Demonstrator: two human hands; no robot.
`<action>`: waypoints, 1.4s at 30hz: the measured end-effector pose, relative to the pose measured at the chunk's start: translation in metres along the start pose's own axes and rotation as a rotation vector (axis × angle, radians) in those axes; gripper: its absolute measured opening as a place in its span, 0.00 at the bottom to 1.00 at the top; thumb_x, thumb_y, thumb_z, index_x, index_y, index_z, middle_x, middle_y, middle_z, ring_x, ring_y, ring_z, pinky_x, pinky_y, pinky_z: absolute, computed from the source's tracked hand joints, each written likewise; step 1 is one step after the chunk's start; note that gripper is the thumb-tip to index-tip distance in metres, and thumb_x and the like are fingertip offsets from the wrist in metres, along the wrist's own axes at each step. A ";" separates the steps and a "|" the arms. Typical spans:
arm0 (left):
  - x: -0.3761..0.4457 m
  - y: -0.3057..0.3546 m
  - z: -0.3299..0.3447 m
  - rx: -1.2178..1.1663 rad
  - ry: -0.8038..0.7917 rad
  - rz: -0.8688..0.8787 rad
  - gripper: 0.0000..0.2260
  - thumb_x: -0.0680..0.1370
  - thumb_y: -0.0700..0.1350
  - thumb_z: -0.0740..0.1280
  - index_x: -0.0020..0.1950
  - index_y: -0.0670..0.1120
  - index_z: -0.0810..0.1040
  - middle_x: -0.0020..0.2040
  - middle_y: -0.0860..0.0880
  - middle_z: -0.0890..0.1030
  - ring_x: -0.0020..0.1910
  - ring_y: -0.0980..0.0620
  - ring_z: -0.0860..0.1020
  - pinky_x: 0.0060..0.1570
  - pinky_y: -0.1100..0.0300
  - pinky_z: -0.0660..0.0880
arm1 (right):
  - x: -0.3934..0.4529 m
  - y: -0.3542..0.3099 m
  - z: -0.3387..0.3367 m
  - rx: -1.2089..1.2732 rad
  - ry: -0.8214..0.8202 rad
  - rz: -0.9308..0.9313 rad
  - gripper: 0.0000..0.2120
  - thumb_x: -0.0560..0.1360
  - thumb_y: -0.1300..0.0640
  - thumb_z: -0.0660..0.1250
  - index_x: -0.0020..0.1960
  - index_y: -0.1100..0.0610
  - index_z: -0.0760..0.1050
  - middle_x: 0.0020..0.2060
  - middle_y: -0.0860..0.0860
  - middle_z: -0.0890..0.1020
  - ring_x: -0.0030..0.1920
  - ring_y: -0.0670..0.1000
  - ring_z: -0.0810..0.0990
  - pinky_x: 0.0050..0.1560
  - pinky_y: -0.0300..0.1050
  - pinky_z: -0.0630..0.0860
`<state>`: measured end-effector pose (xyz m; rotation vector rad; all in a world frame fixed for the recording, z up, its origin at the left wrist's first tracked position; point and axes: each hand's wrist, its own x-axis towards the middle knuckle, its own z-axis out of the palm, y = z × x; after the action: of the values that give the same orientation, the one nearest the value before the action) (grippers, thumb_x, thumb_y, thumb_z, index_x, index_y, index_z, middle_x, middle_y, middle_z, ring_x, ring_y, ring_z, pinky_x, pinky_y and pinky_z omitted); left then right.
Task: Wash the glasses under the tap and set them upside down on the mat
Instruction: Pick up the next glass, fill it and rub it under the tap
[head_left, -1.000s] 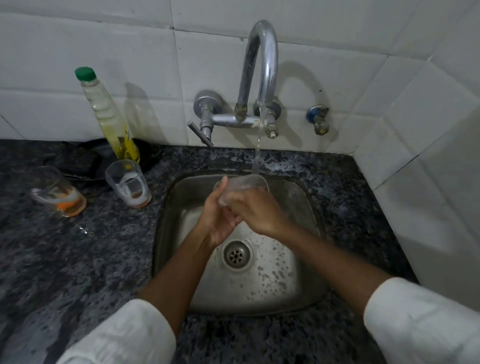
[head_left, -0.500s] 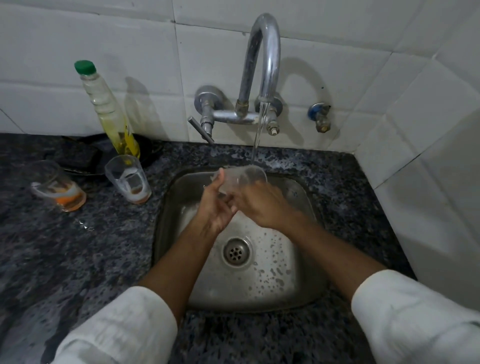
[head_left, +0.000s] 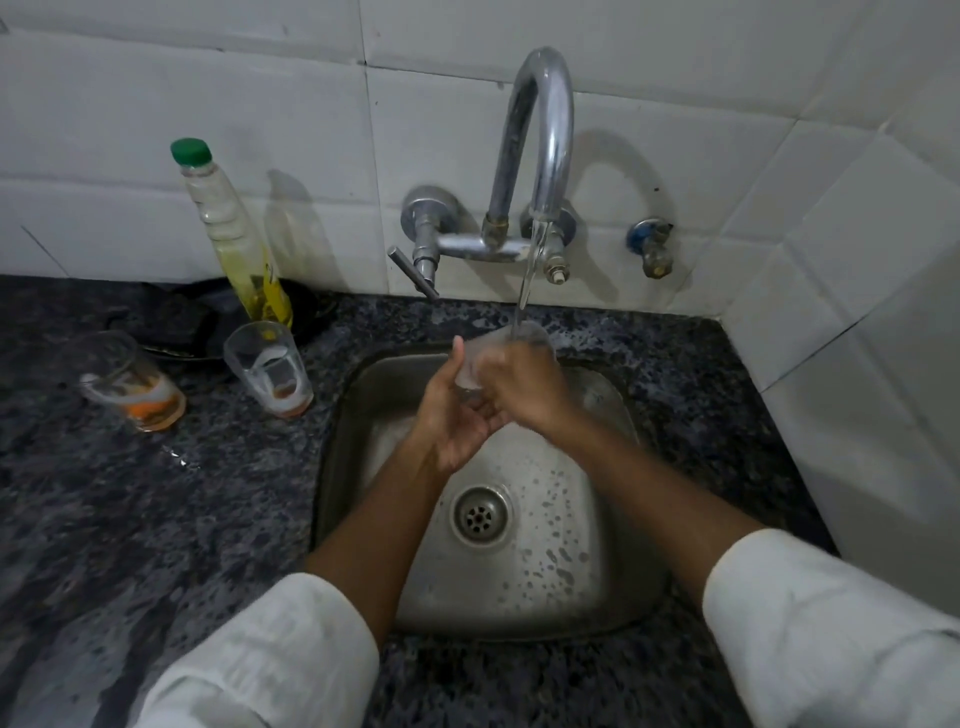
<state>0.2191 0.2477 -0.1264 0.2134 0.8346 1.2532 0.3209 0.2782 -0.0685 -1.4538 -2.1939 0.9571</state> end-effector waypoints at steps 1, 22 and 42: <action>-0.001 -0.004 0.001 -0.058 -0.019 0.040 0.24 0.81 0.56 0.62 0.62 0.36 0.78 0.58 0.35 0.81 0.54 0.43 0.82 0.57 0.50 0.79 | 0.002 -0.006 0.006 0.393 0.070 0.147 0.10 0.77 0.57 0.63 0.40 0.61 0.76 0.35 0.55 0.79 0.36 0.52 0.78 0.35 0.43 0.70; 0.007 -0.002 -0.014 -0.074 -0.081 0.016 0.20 0.83 0.51 0.59 0.62 0.36 0.78 0.57 0.35 0.81 0.54 0.43 0.82 0.56 0.50 0.80 | -0.004 0.001 0.014 0.212 0.059 0.024 0.10 0.79 0.60 0.60 0.47 0.61 0.79 0.43 0.56 0.83 0.46 0.56 0.83 0.42 0.49 0.76; 0.009 -0.011 -0.013 -0.124 -0.049 -0.002 0.24 0.81 0.58 0.59 0.53 0.38 0.81 0.49 0.40 0.83 0.47 0.46 0.84 0.44 0.54 0.81 | -0.009 0.012 0.025 0.472 0.049 0.078 0.17 0.79 0.54 0.59 0.47 0.66 0.78 0.42 0.62 0.81 0.38 0.52 0.79 0.36 0.45 0.76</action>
<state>0.2194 0.2480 -0.1461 0.1433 0.7125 1.2884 0.3176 0.2641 -0.0936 -1.3208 -1.7273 1.3384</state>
